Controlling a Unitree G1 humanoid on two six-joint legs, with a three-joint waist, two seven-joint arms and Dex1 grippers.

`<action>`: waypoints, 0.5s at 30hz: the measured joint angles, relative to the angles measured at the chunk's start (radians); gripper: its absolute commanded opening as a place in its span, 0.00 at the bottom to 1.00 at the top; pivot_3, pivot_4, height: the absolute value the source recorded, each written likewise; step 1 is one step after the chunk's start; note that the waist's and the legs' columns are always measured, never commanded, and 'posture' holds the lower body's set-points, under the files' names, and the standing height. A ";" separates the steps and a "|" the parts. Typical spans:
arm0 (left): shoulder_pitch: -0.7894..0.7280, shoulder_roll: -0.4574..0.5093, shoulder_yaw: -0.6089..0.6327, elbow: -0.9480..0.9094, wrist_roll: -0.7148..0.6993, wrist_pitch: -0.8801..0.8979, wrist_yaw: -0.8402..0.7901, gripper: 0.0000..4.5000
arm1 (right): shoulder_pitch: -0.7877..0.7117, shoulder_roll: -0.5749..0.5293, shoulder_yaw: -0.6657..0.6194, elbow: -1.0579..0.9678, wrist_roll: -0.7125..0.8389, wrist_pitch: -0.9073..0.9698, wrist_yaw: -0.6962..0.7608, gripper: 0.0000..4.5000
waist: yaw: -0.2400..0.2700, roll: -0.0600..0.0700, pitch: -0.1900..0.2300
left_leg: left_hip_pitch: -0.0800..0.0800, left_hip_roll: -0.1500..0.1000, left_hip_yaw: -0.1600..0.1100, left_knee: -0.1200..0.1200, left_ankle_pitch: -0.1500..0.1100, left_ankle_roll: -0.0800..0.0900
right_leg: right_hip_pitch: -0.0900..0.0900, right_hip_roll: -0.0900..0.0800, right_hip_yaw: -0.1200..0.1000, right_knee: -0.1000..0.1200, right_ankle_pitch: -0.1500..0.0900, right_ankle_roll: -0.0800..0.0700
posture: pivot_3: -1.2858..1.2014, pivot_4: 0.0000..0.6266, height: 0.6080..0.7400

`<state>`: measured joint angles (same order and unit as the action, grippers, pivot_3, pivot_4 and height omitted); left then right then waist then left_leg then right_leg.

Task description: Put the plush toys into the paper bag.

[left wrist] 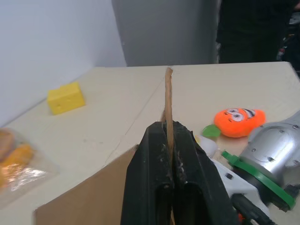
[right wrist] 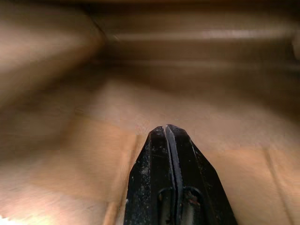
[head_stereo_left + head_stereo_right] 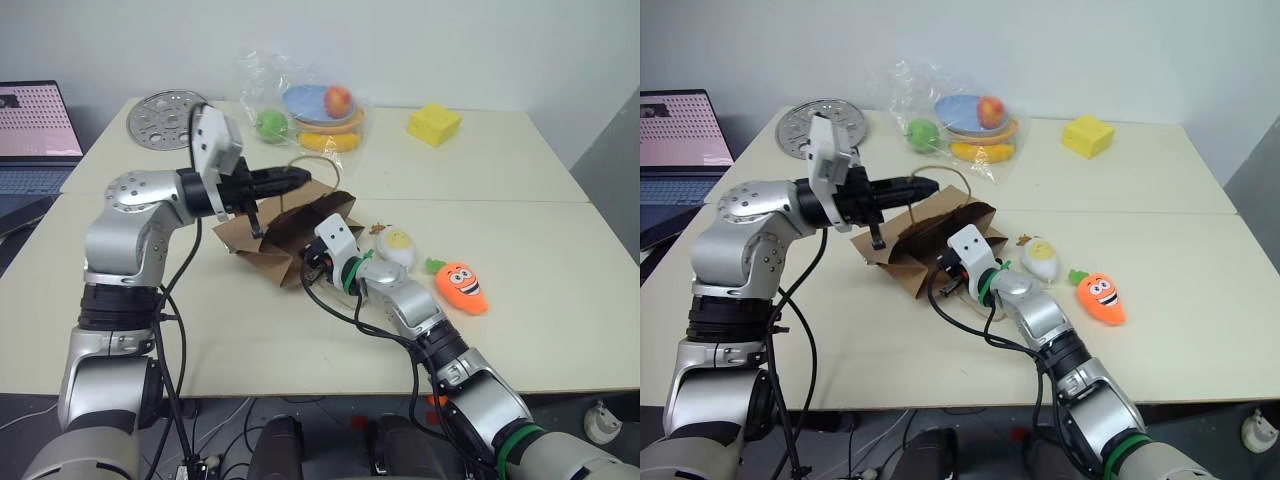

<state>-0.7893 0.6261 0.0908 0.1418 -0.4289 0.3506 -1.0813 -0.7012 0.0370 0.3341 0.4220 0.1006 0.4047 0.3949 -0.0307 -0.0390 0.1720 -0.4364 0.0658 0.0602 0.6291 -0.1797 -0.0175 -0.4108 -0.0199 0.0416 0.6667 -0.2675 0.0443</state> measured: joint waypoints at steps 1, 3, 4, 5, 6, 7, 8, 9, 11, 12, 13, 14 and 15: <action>-0.011 -0.003 0.011 0.019 0.010 -0.022 0.029 0.00 | 0.004 0.009 -0.002 0.001 -0.002 0.003 -0.006 0.00 | 0.000 0.000 0.000 | 0.000 0.000 0.000 0.000 0.000 0.000 | 0.000 0.000 0.000 0.000 0.000 0.000 | 0.52 0.24 1.00; -0.034 -0.012 0.035 0.046 0.025 -0.059 0.082 0.00 | 0.012 0.025 -0.002 0.011 -0.003 0.016 -0.011 0.00 | 0.000 0.000 0.000 | 0.000 0.000 0.000 0.000 0.000 0.000 | 0.000 0.000 0.000 0.000 0.000 0.000 | 0.52 0.24 1.00; -0.045 -0.017 0.038 0.055 0.031 -0.078 0.104 0.00 | 0.016 0.030 -0.003 0.017 -0.004 0.022 -0.014 0.00 | 0.001 0.000 0.000 | 0.000 0.000 0.000 0.000 0.000 0.000 | 0.000 0.000 0.000 0.000 0.000 0.000 | 0.52 0.24 1.00; -0.049 -0.020 0.041 0.058 0.033 -0.088 0.116 0.00 | 0.017 0.032 -0.003 0.019 -0.008 0.023 -0.017 0.00 | 0.001 0.000 0.000 | 0.000 0.000 0.000 0.000 0.000 0.000 | 0.000 0.000 0.000 0.000 0.000 0.000 | 0.52 0.24 1.00; -0.053 -0.029 0.046 0.061 0.033 -0.093 0.133 0.00 | 0.017 0.032 -0.003 0.019 -0.014 0.022 -0.025 0.00 | 0.000 0.000 0.000 | 0.000 0.000 0.000 0.000 0.000 0.000 | 0.000 0.000 0.000 0.000 0.000 0.000 | 0.52 0.24 1.00; -0.066 -0.047 0.061 0.074 0.029 -0.093 0.161 0.00 | 0.014 0.034 -0.006 0.025 -0.024 0.019 -0.035 0.00 | 0.001 0.000 0.000 | 0.000 0.000 0.000 0.000 0.000 0.000 | 0.000 0.000 0.000 0.000 0.000 0.000 | 0.52 0.24 1.00; -0.076 -0.053 0.071 0.081 0.025 -0.093 0.179 0.00 | 0.012 0.038 -0.006 0.027 -0.033 0.019 -0.043 0.00 | 0.001 0.000 0.000 | 0.000 0.000 0.000 0.000 0.000 0.000 | 0.000 0.000 0.000 0.000 0.000 0.000 | 0.52 0.24 1.00; -0.096 -0.059 0.080 0.093 0.018 -0.095 0.201 0.00 | 0.011 0.042 -0.006 0.031 -0.042 0.016 -0.052 0.00 | 0.001 0.000 0.000 | 0.000 0.000 0.000 0.000 0.000 0.000 | 0.000 0.000 0.000 0.001 0.000 0.000 | 0.52 0.24 1.00; -0.129 -0.061 0.106 0.095 0.008 -0.097 0.227 0.00 | 0.009 0.045 -0.006 0.035 -0.052 0.016 -0.060 0.00 | -0.001 0.000 0.000 | 0.001 0.000 0.000 0.000 0.000 0.000 | 0.000 0.000 0.000 0.001 0.000 0.000 | 0.52 0.24 1.00; -0.133 -0.061 0.113 0.093 0.005 -0.098 0.231 0.00 | 0.009 0.045 -0.006 0.036 -0.054 0.017 -0.062 0.00 | -0.001 0.000 0.000 | 0.001 0.000 0.000 0.000 0.000 0.000 | 0.000 0.000 0.000 0.002 0.000 0.000 | 0.52 0.24 1.00; -0.133 -0.062 0.115 0.092 0.002 -0.098 0.237 0.00 | 0.009 0.045 -0.006 0.035 -0.059 0.018 -0.064 0.00 | -0.001 0.000 0.000 | 0.001 0.000 0.000 0.000 0.000 0.000 | 0.000 0.000 0.000 0.003 0.000 0.000 | 0.52 0.24 1.00; -0.130 -0.064 0.115 0.092 0.001 -0.098 0.242 0.00 | 0.008 0.045 -0.007 0.035 -0.062 0.020 -0.067 0.00 | -0.001 0.000 0.000 | 0.001 0.000 0.000 0.000 0.000 0.000 | 0.000 0.000 0.000 0.005 0.000 0.000 | 0.52 0.24 1.00; -0.128 -0.068 0.116 0.093 -0.003 -0.098 0.249 0.00 | 0.008 0.044 -0.007 0.035 -0.065 0.022 -0.068 0.00 | 0.000 0.000 0.000 | 0.001 0.000 0.000 0.000 0.000 0.000 | 0.000 0.000 0.000 0.006 0.000 0.000 | 0.52 0.24 1.00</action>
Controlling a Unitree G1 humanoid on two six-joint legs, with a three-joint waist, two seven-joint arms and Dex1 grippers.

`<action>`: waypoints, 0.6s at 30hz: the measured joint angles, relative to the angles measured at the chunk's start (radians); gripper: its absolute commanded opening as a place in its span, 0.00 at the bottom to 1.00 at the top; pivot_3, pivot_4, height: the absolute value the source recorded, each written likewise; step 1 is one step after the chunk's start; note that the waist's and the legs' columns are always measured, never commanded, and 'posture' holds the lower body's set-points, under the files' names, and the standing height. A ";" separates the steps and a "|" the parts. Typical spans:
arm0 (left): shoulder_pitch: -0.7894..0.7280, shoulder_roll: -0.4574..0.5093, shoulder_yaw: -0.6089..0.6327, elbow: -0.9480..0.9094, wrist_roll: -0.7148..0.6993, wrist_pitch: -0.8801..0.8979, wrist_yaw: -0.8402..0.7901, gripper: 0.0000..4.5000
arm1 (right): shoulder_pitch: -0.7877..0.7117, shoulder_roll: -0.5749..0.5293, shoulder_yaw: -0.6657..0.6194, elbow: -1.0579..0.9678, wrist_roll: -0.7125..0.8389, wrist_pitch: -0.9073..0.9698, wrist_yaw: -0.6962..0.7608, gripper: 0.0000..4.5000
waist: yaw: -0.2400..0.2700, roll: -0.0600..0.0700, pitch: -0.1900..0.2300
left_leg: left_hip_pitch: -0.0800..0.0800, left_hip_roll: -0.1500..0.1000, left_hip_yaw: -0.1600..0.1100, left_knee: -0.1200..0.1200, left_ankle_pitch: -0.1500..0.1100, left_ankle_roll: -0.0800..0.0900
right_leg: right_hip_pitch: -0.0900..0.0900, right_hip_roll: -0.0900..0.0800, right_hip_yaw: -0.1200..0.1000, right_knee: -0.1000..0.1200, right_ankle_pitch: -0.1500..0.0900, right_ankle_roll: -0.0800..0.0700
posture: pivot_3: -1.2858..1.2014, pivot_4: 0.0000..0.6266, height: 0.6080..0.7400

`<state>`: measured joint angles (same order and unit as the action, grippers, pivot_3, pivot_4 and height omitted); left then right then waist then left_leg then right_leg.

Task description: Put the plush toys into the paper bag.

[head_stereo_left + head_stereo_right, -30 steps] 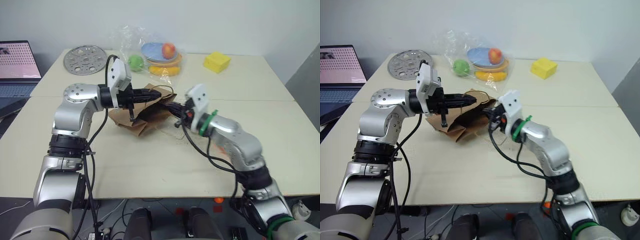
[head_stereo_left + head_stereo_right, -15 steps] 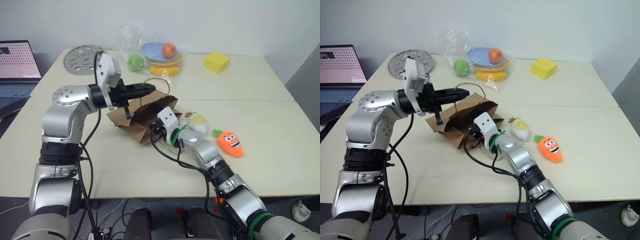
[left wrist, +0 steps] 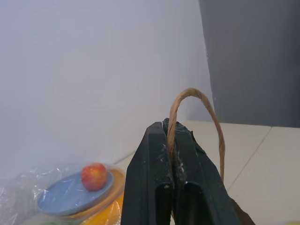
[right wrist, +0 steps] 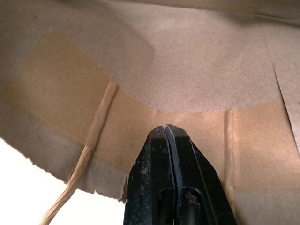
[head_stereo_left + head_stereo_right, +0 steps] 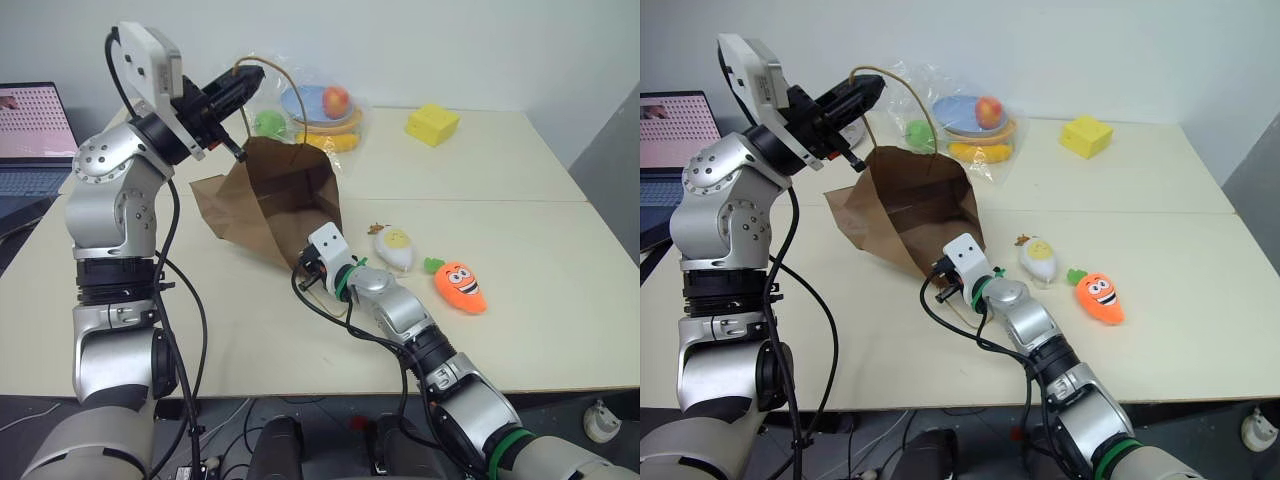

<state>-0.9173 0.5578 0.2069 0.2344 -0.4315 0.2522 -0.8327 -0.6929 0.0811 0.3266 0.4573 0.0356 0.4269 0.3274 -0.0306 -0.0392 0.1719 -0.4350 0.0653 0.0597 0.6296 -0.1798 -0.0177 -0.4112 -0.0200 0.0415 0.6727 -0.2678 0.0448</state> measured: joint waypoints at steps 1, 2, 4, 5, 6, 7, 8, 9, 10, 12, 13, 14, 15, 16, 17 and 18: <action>0.000 -0.006 0.005 0.000 -0.002 0.000 0.010 0.00 | 0.000 0.000 0.000 0.000 -0.005 0.001 0.000 0.00 | 0.001 0.000 0.000 | 0.000 0.000 0.000 0.000 0.000 0.000 | 0.000 0.000 0.000 0.001 0.000 0.000 | 0.52 0.24 1.00; -0.001 -0.010 0.011 0.000 -0.006 0.000 0.019 0.00 | 0.000 0.000 0.000 -0.001 -0.010 0.001 0.000 0.00 | 0.001 0.000 0.000 | 0.001 0.000 -0.001 0.000 0.000 0.000 | 0.000 0.000 0.000 0.002 0.000 0.000 | 0.52 0.24 1.00; -0.002 -0.011 0.019 0.000 -0.012 0.000 0.029 0.00 | 0.000 -0.003 0.000 -0.002 -0.014 0.002 0.001 0.00 | 0.000 0.000 0.000 | 0.001 0.000 -0.001 0.000 0.000 0.000 | 0.000 0.000 0.000 0.002 0.000 0.000 | 0.52 0.24 1.00; -0.002 -0.011 0.020 0.000 -0.014 0.000 0.033 0.00 | 0.000 -0.004 -0.001 -0.003 -0.014 0.004 0.002 0.00 | 0.000 0.000 0.000 | 0.001 0.000 -0.001 0.000 0.000 -0.001 | 0.000 0.000 0.000 0.003 0.000 0.000 | 0.52 0.24 1.00; -0.002 -0.011 0.020 0.000 -0.016 -0.001 0.035 0.00 | 0.000 -0.005 -0.003 -0.004 -0.014 0.007 0.004 0.00 | 0.000 0.000 0.000 | 0.001 0.000 -0.001 0.000 0.000 -0.001 | 0.000 0.000 0.000 0.003 0.000 0.000 | 0.52 0.24 1.00; -0.002 -0.011 0.020 0.001 -0.017 -0.001 0.035 0.00 | 0.000 -0.006 -0.006 -0.005 -0.014 0.009 0.007 0.00 | 0.000 0.000 0.000 | 0.001 0.000 -0.001 0.000 0.001 -0.001 | 0.000 0.000 0.000 0.003 0.000 0.000 | 0.52 0.24 1.00; -0.002 -0.011 0.020 0.002 -0.018 -0.001 0.035 0.00 | 0.000 -0.006 -0.011 -0.005 -0.014 0.011 0.008 0.00 | 0.000 0.000 0.000 | 0.001 0.000 -0.001 0.000 0.001 -0.001 | 0.000 0.000 0.000 0.003 0.000 0.000 | 0.52 0.24 1.00; -0.001 -0.011 0.020 0.003 -0.019 -0.001 0.035 0.00 | 0.000 -0.007 -0.013 -0.005 -0.014 0.012 0.010 0.00 | 0.000 0.000 0.000 | 0.001 0.000 -0.001 0.000 0.001 -0.001 | 0.000 0.000 0.000 0.003 0.000 0.000 | 0.52 0.24 1.00; 0.002 -0.011 0.020 0.003 -0.019 -0.002 0.034 0.00 | 0.000 -0.008 -0.013 -0.006 -0.014 0.013 0.012 0.00 | 0.000 0.000 0.000 | 0.001 0.000 -0.001 0.000 0.001 -0.001 | 0.000 0.000 0.000 0.003 0.000 0.000 | 0.52 0.24 1.00; 0.023 -0.009 0.018 -0.004 -0.017 -0.005 0.026 0.00 | 0.001 -0.010 -0.019 -0.011 -0.013 0.016 0.018 0.00 | -0.001 0.000 0.000 | 0.001 0.000 -0.001 0.000 0.001 -0.001 | 0.000 0.000 0.000 0.003 0.000 0.000 | 0.52 0.24 1.00; 0.049 -0.008 0.012 -0.016 -0.014 -0.009 0.013 0.00 | 0.005 -0.013 -0.028 -0.015 -0.010 0.012 0.026 0.00 | -0.001 0.000 0.000 | 0.001 0.000 -0.001 0.000 0.001 -0.001 | 0.000 0.000 0.000 0.003 0.000 0.000 | 0.52 0.24 1.00; 0.084 -0.007 -0.003 -0.030 -0.009 -0.016 0.000 0.00 | 0.013 -0.020 -0.033 -0.025 -0.006 -0.003 0.041 0.00 | -0.001 0.000 0.000 | 0.001 0.000 -0.001 0.000 0.001 -0.001 | 0.000 0.000 0.000 0.003 0.000 0.000 | 0.52 0.24 1.00; 0.114 -0.007 -0.016 -0.040 -0.005 -0.018 -0.013 0.00 | 0.019 -0.028 -0.036 -0.040 0.002 -0.011 0.055 0.00 | 0.000 0.000 0.000 | 0.001 0.000 -0.001 0.000 0.001 -0.001 | -0.001 0.000 0.000 0.003 0.000 0.000 | 0.52 0.24 1.00; 0.142 -0.010 -0.033 -0.044 -0.003 -0.017 -0.025 0.00 | 0.027 -0.035 -0.049 -0.065 0.015 -0.018 0.069 0.00 | 0.000 0.000 0.000 | 0.001 0.000 -0.001 0.000 0.001 -0.001 | -0.001 0.000 0.000 0.003 0.000 0.000 | 0.52 0.24 1.00; 0.163 -0.014 -0.052 -0.047 -0.003 -0.012 -0.034 0.00 | 0.041 -0.035 -0.066 -0.111 0.029 -0.025 0.083 0.00 | 0.000 0.000 0.000 | 0.001 0.000 -0.001 0.000 0.001 -0.001 | -0.001 0.000 0.000 0.003 0.000 0.000 | 0.52 0.24 1.00; 0.166 -0.016 -0.062 -0.048 -0.003 -0.008 -0.036 0.00 | 0.043 -0.033 -0.070 -0.136 0.037 -0.027 0.088 0.00 | 0.000 -0.001 0.000 | 0.000 0.000 -0.001 0.000 0.001 -0.001 | -0.002 0.000 0.000 0.004 0.000 0.000 | 0.52 0.24 1.00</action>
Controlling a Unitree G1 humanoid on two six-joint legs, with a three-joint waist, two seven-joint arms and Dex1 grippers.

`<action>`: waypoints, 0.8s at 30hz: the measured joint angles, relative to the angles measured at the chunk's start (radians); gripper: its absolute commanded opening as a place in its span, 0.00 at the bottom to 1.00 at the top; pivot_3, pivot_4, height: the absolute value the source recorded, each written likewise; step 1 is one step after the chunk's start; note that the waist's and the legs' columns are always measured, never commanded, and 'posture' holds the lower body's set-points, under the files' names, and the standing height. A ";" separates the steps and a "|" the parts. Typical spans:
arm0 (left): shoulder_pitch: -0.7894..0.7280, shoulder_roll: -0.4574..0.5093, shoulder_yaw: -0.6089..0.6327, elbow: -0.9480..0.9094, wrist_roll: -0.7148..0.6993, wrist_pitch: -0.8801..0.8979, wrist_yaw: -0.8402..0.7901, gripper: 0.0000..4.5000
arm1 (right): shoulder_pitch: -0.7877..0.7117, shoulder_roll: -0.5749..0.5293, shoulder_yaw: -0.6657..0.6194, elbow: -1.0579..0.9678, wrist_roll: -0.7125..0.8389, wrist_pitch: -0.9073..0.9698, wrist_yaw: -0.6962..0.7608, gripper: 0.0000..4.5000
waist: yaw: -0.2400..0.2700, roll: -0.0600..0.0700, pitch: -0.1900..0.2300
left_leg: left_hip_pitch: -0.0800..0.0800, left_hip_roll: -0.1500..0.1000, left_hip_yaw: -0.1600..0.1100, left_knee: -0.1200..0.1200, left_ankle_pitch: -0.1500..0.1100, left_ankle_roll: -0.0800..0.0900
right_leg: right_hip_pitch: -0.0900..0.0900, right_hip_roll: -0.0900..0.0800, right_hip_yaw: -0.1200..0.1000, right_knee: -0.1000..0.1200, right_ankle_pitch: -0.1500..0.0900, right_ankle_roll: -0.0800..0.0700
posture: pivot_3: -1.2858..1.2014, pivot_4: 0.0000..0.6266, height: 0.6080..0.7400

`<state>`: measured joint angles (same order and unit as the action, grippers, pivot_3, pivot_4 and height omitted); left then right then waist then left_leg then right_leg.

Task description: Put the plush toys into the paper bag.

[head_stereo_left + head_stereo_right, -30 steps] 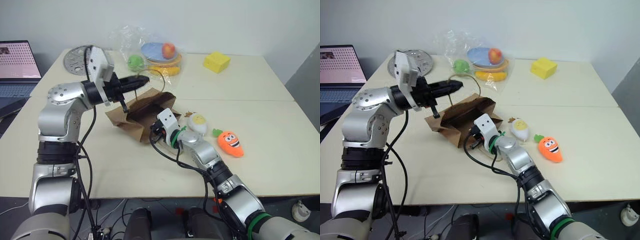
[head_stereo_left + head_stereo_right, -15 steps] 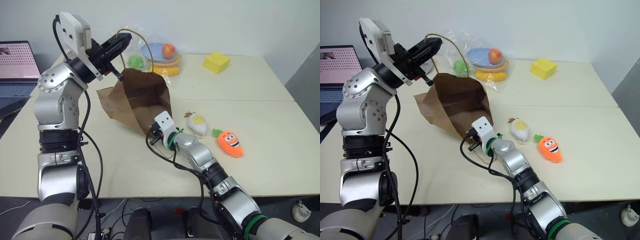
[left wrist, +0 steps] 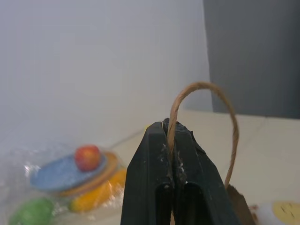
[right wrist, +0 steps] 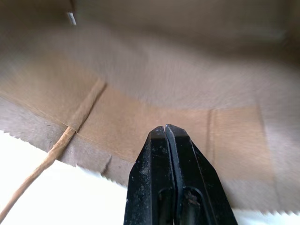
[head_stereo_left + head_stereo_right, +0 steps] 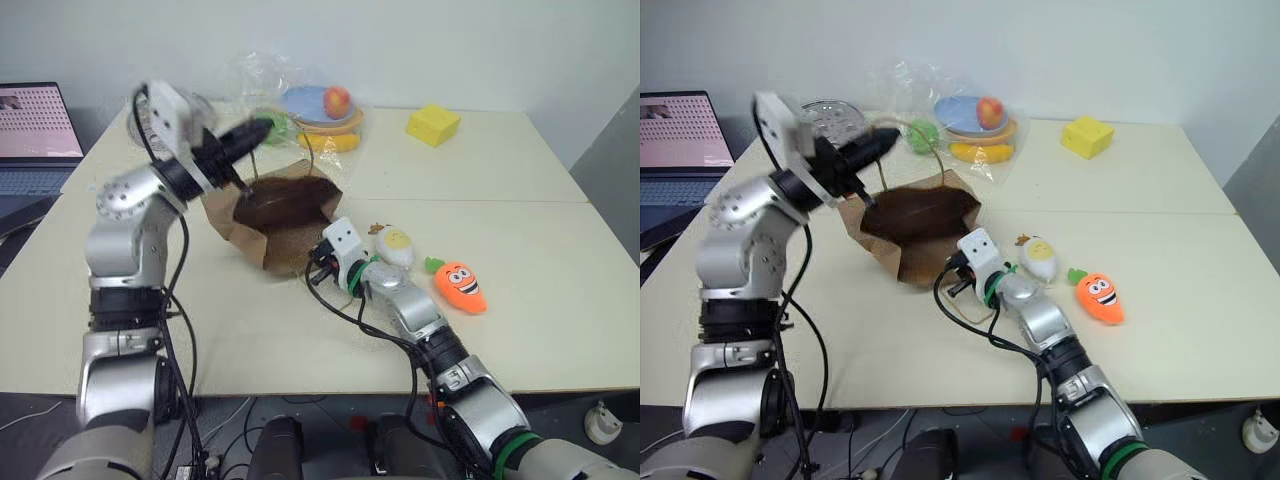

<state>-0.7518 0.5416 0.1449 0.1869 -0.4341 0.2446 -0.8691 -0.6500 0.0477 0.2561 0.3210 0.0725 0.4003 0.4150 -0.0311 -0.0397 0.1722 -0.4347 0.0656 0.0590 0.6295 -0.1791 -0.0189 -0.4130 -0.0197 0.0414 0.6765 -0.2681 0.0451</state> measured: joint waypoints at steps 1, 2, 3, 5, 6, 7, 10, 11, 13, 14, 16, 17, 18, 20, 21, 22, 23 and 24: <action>0.000 -0.001 -0.005 -0.011 -0.001 0.010 -0.003 0.00 | 0.002 0.004 -0.004 -0.032 0.012 0.000 0.003 0.00 | -0.001 0.000 0.000 | 0.000 0.000 0.000 0.000 0.000 0.000 | 0.000 0.000 0.000 0.000 0.000 0.000 | 0.52 0.24 1.00; -0.002 -0.001 -0.006 -0.027 -0.006 0.015 -0.007 0.00 | 0.006 0.008 -0.009 -0.065 0.029 0.007 0.008 0.06 | -0.001 0.000 0.000 | 0.000 0.000 0.000 0.000 0.000 0.000 | -0.001 0.000 0.000 0.001 0.000 0.000 | 0.52 0.24 1.00; -0.005 -0.001 -0.007 -0.040 -0.014 0.021 -0.013 0.00 | 0.014 0.009 -0.014 -0.108 0.043 0.019 0.018 0.09 | -0.001 0.000 0.000 | 0.000 0.000 0.000 0.000 0.000 0.000 | -0.001 0.000 0.000 0.001 0.000 0.000 | 0.52 0.24 1.00; -0.010 -0.001 -0.011 -0.060 -0.026 0.039 -0.025 0.00 | 0.036 0.002 -0.036 -0.221 0.094 0.074 0.036 0.22 | -0.001 0.000 0.000 | 0.000 0.000 0.000 -0.001 0.000 0.000 | -0.001 0.000 0.000 0.002 -0.001 0.001 | 0.52 0.24 1.00; -0.009 -0.001 -0.011 -0.061 -0.028 0.044 -0.031 0.00 | 0.041 -0.006 -0.044 -0.262 0.111 0.096 0.041 0.29 | 0.000 0.000 0.000 | 0.000 0.000 0.000 0.000 0.000 0.000 | -0.001 0.000 0.000 0.002 -0.001 0.001 | 0.52 0.24 1.00; -0.009 -0.001 -0.013 -0.061 -0.029 0.052 -0.037 0.00 | 0.044 -0.018 -0.050 -0.304 0.127 0.124 0.043 0.37 | -0.001 0.000 0.000 | 0.000 0.000 0.000 0.000 0.000 0.000 | -0.001 0.000 0.000 0.002 -0.001 0.001 | 0.52 0.24 1.00; -0.007 -0.001 -0.028 -0.062 -0.030 0.059 -0.053 0.00 | 0.058 -0.052 -0.067 -0.397 0.157 0.186 0.043 0.60 | 0.000 0.000 0.000 | 0.000 0.000 0.000 0.000 0.000 0.000 | -0.001 0.000 0.000 0.002 -0.001 0.000 | 0.52 0.24 1.00; -0.007 -0.001 -0.031 -0.062 -0.030 0.059 -0.060 0.00 | 0.074 -0.072 -0.076 -0.447 0.175 0.213 0.042 0.69 | 0.001 0.000 0.000 | 0.000 0.000 0.000 0.000 0.000 0.000 | -0.001 0.000 0.000 0.002 -0.001 0.000 | 0.52 0.24 1.00; -0.007 0.001 -0.031 -0.060 -0.030 0.059 -0.064 0.00 | 0.093 -0.107 -0.099 -0.543 0.211 0.268 0.042 0.86 | 0.001 0.000 0.000 | 0.000 0.000 0.000 0.000 0.000 0.000 | -0.001 0.000 0.001 0.001 -0.002 0.000 | 0.52 0.24 1.00; -0.007 0.001 -0.031 -0.059 -0.030 0.059 -0.065 0.00 | 0.095 -0.121 -0.118 -0.585 0.228 0.288 0.041 0.94 | 0.001 0.000 0.000 | 0.000 0.000 0.001 0.000 0.000 0.000 | -0.001 0.000 0.001 0.001 -0.002 0.000 | 0.52 0.24 1.00; -0.007 0.001 -0.032 -0.058 -0.030 0.060 -0.074 0.00 | 0.108 -0.154 -0.171 -0.683 0.273 0.342 0.033 1.00 | 0.002 0.000 0.000 | 0.000 0.000 0.000 -0.001 0.000 0.000 | -0.001 0.000 0.000 0.001 -0.002 0.000 | 0.52 0.24 1.00; -0.007 0.001 -0.033 -0.058 -0.030 0.060 -0.081 0.00 | 0.124 -0.183 -0.207 -0.744 0.307 0.381 0.029 1.00 | 0.004 0.000 0.000 | 0.000 0.000 0.000 -0.001 0.000 0.000 | -0.001 0.000 0.000 0.001 -0.002 0.000 | 0.52 0.24 1.00; -0.006 0.003 -0.032 -0.057 -0.030 0.060 -0.084 0.00 | 0.137 -0.217 -0.242 -0.792 0.334 0.415 0.025 1.00 | 0.005 0.000 0.000 | 0.000 0.000 0.000 -0.001 0.000 0.000 | -0.001 0.000 0.000 0.001 -0.002 0.000 | 0.52 0.24 1.00; -0.006 0.004 -0.032 -0.056 -0.030 0.060 -0.087 0.00 | 0.169 -0.280 -0.331 -0.874 0.388 0.487 0.015 1.00 | 0.005 0.000 0.000 | 0.000 -0.001 0.000 -0.001 0.000 0.000 | -0.001 -0.001 0.000 0.001 -0.002 0.000 | 0.52 0.24 1.00; -0.006 0.005 -0.032 -0.055 -0.030 0.061 -0.090 0.00 | 0.180 -0.301 -0.360 -0.897 0.403 0.512 0.011 1.00 | 0.004 0.000 0.000 | 0.000 -0.001 0.000 -0.001 0.000 0.000 | -0.001 -0.001 0.000 0.000 -0.002 0.000 | 0.52 0.24 1.00; -0.008 0.003 -0.037 -0.055 -0.030 0.062 -0.098 0.00 | 0.219 -0.362 -0.386 -0.935 0.414 0.535 0.010 1.00 | 0.004 0.000 0.000 | 0.000 -0.001 0.001 -0.001 0.000 0.000 | -0.001 -0.001 0.001 0.000 -0.003 0.000 | 0.52 0.24 1.00; -0.006 0.006 -0.038 -0.054 -0.030 0.062 -0.104 0.00 | 0.260 -0.414 -0.401 -0.951 0.414 0.551 0.016 1.00 | 0.005 0.000 0.000 | 0.000 -0.001 0.000 -0.001 0.000 0.000 | 0.001 -0.001 0.000 -0.001 -0.003 -0.001 | 0.52 0.24 1.00; -0.008 0.005 -0.040 -0.051 -0.030 0.063 -0.105 0.00 | 0.315 -0.477 -0.418 -0.961 0.407 0.558 0.022 1.00 | 0.007 0.000 0.000 | 0.000 -0.001 0.000 -0.001 0.000 0.000 | 0.001 -0.001 0.000 -0.003 -0.004 -0.001 | 0.52 0.24 1.00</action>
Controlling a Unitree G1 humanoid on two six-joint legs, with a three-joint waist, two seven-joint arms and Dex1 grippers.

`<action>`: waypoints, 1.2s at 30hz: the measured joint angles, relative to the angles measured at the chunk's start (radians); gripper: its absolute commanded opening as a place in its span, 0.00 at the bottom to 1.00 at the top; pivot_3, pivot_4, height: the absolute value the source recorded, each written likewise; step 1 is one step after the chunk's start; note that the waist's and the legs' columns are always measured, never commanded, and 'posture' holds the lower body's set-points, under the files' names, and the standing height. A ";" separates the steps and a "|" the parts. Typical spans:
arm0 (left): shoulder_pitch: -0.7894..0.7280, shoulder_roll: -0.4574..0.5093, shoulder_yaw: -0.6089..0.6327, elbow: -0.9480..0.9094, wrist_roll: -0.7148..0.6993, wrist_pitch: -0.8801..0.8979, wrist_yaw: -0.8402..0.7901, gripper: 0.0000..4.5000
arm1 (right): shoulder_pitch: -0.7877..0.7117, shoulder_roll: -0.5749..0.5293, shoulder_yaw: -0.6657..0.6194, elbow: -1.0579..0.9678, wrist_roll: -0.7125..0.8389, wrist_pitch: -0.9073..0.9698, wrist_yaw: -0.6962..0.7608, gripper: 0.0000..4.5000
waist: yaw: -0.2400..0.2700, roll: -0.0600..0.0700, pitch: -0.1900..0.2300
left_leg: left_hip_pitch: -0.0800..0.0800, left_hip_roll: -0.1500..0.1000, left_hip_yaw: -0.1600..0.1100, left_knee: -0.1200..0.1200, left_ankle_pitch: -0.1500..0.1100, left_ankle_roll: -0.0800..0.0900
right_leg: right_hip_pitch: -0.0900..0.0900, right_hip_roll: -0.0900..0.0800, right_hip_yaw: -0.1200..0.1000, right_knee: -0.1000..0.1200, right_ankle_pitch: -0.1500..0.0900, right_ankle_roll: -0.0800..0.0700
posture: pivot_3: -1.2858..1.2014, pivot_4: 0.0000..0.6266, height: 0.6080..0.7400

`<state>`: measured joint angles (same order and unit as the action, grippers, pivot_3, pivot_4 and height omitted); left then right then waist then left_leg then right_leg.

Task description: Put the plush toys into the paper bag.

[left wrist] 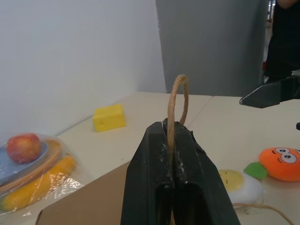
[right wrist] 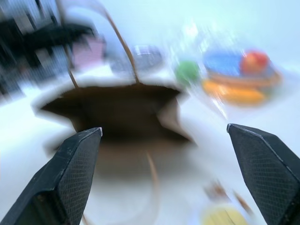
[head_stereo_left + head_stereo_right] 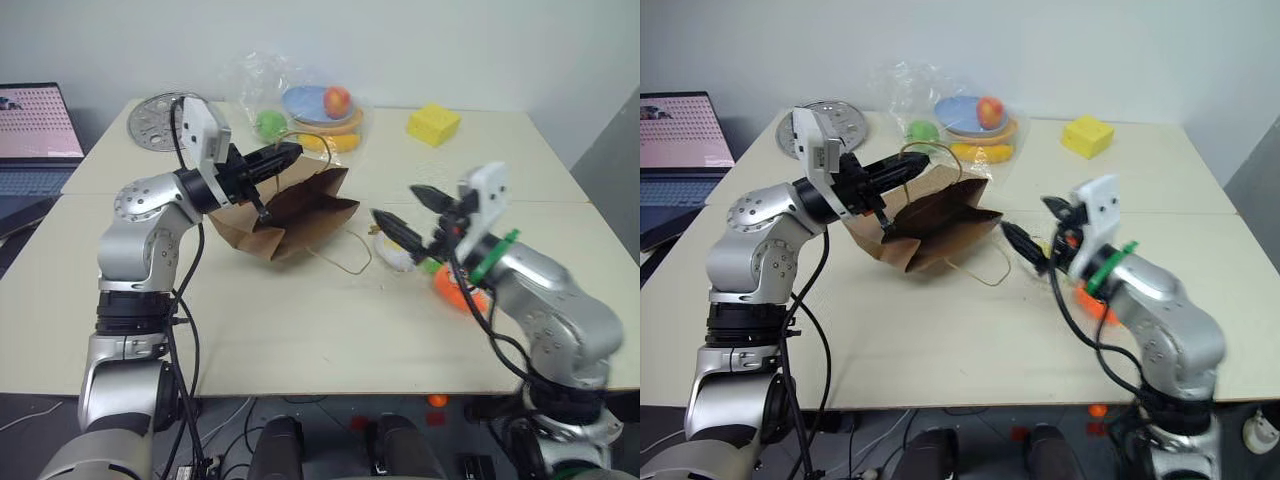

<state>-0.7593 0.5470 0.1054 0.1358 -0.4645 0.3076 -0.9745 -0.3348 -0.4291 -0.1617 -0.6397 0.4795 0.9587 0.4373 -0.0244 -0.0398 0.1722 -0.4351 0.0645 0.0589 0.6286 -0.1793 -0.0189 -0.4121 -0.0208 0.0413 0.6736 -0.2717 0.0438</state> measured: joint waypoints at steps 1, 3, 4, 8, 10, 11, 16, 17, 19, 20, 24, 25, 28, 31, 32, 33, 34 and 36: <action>0.001 0.003 0.000 0.002 0.000 0.000 -0.002 0.00 | 0.072 -0.067 -0.017 -0.001 -0.013 0.004 0.010 1.00 | 0.002 0.000 0.000 | 0.000 0.000 0.000 0.000 0.000 0.000 | 0.001 0.000 0.000 -0.001 -0.001 -0.001 | 0.52 0.24 1.00; -0.001 0.008 0.002 0.016 0.000 0.001 -0.005 0.00 | 0.180 -0.147 -0.038 0.020 -0.038 0.004 0.030 1.00 | 0.000 0.000 0.000 | 0.000 -0.001 0.001 0.000 0.000 0.000 | 0.001 -0.001 0.001 -0.002 -0.002 -0.002 | 0.52 0.24 1.00; -0.002 0.007 0.001 0.018 0.000 0.002 -0.009 0.00 | 0.232 -0.177 -0.044 0.026 -0.040 -0.001 0.046 1.00 | -0.001 0.000 0.000 | 0.000 -0.001 0.001 0.000 0.000 0.000 | 0.001 -0.001 0.001 -0.002 -0.002 -0.002 | 0.52 0.24 1.00; -0.002 0.005 -0.004 0.019 0.000 0.011 -0.019 0.00 | 0.352 -0.218 -0.053 0.037 -0.058 -0.023 0.065 1.00 | -0.011 0.000 0.000 | 0.002 0.000 0.001 0.000 0.000 0.000 | 0.001 0.001 0.002 0.000 -0.004 0.001 | 0.52 0.24 1.00; -0.002 0.005 -0.004 0.018 0.000 0.013 -0.020 0.00 | 0.379 -0.224 -0.054 0.037 -0.073 -0.041 0.060 1.00 | -0.011 0.000 0.000 | 0.002 0.000 0.000 0.000 0.000 0.000 | 0.001 0.001 0.002 0.001 -0.005 0.003 | 0.52 0.24 1.00; -0.002 0.006 -0.004 0.018 0.000 0.014 -0.019 0.00 | 0.393 -0.224 -0.055 0.037 -0.076 -0.049 0.059 1.00 | -0.009 0.000 0.000 | 0.002 0.000 0.000 0.000 0.000 0.000 | 0.001 0.001 0.001 0.001 -0.005 0.003 | 0.52 0.24 1.00; 0.002 0.010 -0.001 0.012 0.000 0.021 -0.018 0.00 | 0.442 -0.220 -0.041 0.048 -0.086 -0.070 0.059 0.86 | -0.005 0.000 0.000 | 0.002 -0.001 0.001 0.001 0.000 0.000 | 0.002 0.000 0.003 0.000 -0.004 0.003 | 0.52 0.24 1.00; 0.002 0.010 -0.001 0.009 0.000 0.022 -0.018 0.00 | 0.435 -0.211 -0.038 0.060 -0.092 -0.085 0.056 0.80 | -0.006 0.000 0.000 | 0.002 -0.001 0.001 0.001 0.000 0.000 | 0.002 0.000 0.003 -0.001 -0.004 0.003 | 0.52 0.24 1.00; 0.002 0.010 -0.002 0.007 0.000 0.025 -0.018 0.00 | 0.421 -0.199 -0.019 0.090 -0.107 -0.116 0.050 0.62 | -0.006 0.000 0.000 | 0.002 -0.001 0.001 0.001 0.000 0.000 | 0.002 0.000 0.003 -0.001 -0.004 0.004 | 0.52 0.24 1.00; 0.002 0.010 -0.001 0.006 0.000 0.027 -0.018 0.00 | 0.417 -0.196 -0.010 0.103 -0.114 -0.129 0.048 0.54 | -0.005 0.000 0.000 | 0.002 -0.001 0.001 0.001 0.000 0.000 | 0.002 0.000 0.003 -0.001 -0.004 0.003 | 0.52 0.24 1.00; 0.002 0.010 -0.001 0.001 0.000 0.033 -0.016 0.00 | 0.395 -0.189 -0.001 0.145 -0.145 -0.180 0.041 0.22 | -0.005 0.000 0.000 | 0.002 -0.001 0.001 0.001 0.000 0.000 | 0.002 0.000 0.002 -0.001 -0.004 0.003 | 0.52 0.24 1.00; 0.003 0.010 -0.001 -0.006 0.000 0.034 -0.015 0.00 | 0.397 -0.189 0.000 0.146 -0.146 -0.187 0.043 0.12 | -0.004 0.000 0.000 | 0.002 -0.001 0.001 0.000 0.000 0.000 | 0.002 0.000 0.002 -0.001 -0.004 0.003 | 0.52 0.24 1.00; 0.004 0.010 -0.001 -0.015 0.000 0.034 -0.013 0.00 | 0.401 -0.190 0.001 0.150 -0.147 -0.205 0.050 0.01 | -0.004 0.000 0.000 | 0.002 -0.001 0.001 0.000 0.000 0.000 | 0.002 0.000 0.002 -0.001 -0.004 0.003 | 0.52 0.24 1.00; 0.007 0.010 -0.001 -0.015 0.000 0.035 -0.008 0.00 | 0.392 -0.189 -0.007 0.151 -0.133 -0.209 0.065 0.01 | -0.005 0.000 0.000 | 0.002 0.000 0.001 0.000 0.000 0.000 | 0.002 0.000 0.002 -0.001 -0.004 0.003 | 0.52 0.24 1.00; 0.007 0.009 -0.001 -0.015 0.000 0.035 -0.008 0.00 | 0.380 -0.189 -0.019 0.147 -0.106 -0.201 0.075 0.01 | -0.005 0.000 0.000 | 0.002 -0.001 0.001 0.001 0.000 0.000 | 0.002 0.000 0.002 -0.001 -0.004 0.003 | 0.52 0.24 1.00; 0.007 0.010 -0.001 -0.014 0.000 0.035 -0.009 0.00 | 0.351 -0.201 -0.028 0.128 -0.058 -0.175 0.105 0.01 | -0.007 0.000 0.000 | 0.002 0.000 0.001 0.001 0.000 0.000 | 0.002 0.000 0.003 0.000 -0.003 0.003 | 0.52 0.24 1.00; 0.007 0.010 -0.001 -0.014 0.000 0.035 -0.011 0.00 | 0.315 -0.213 -0.031 0.101 -0.019 -0.154 0.127 0.01 | -0.009 0.000 0.001 | 0.002 0.000 0.001 0.001 0.000 0.000 | 0.002 0.000 0.003 0.000 -0.003 0.004 | 0.52 0.24 1.00; 0.007 0.009 -0.002 -0.013 0.000 0.034 -0.018 0.00 | 0.189 -0.229 -0.034 0.052 0.059 -0.100 0.149 0.01 | -0.011 0.000 0.001 | 0.003 0.000 0.000 0.001 0.000 0.000 | 0.002 0.001 0.003 0.000 -0.002 0.005 | 0.52 0.24 1.00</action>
<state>-0.7524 0.5562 0.1031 0.1231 -0.4646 0.3420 -0.9922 -0.1459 -0.6585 -0.1961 -0.5880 0.5390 0.8584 0.5859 -0.0358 -0.0396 0.1728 -0.4324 0.0644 0.0591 0.6298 -0.1793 -0.0188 -0.4105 -0.0198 0.0445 0.6737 -0.2738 0.0489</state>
